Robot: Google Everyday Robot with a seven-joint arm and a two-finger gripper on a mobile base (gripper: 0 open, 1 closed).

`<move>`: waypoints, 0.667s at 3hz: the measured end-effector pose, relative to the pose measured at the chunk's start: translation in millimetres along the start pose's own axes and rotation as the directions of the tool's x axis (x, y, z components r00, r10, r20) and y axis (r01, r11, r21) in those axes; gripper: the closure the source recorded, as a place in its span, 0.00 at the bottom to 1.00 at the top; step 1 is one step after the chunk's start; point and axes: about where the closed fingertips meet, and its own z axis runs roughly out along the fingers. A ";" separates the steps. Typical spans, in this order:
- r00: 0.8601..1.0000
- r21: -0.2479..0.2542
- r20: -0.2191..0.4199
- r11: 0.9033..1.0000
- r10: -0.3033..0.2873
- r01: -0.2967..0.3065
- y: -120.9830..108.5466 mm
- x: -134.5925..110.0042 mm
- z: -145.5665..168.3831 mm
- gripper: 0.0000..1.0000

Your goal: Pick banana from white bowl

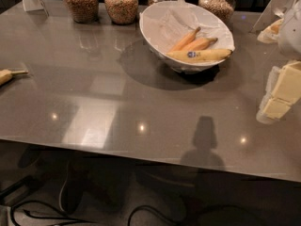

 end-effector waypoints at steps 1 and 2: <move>0.993 0.046 0.113 0.999 0.023 -0.028 -24.3 -12.1 10.7 0.00; 0.973 0.097 0.228 0.994 0.019 -0.042 -58.9 -35.4 25.4 0.00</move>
Offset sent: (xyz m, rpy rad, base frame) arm 0.1205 0.0348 0.0046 0.3197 -0.2564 0.0179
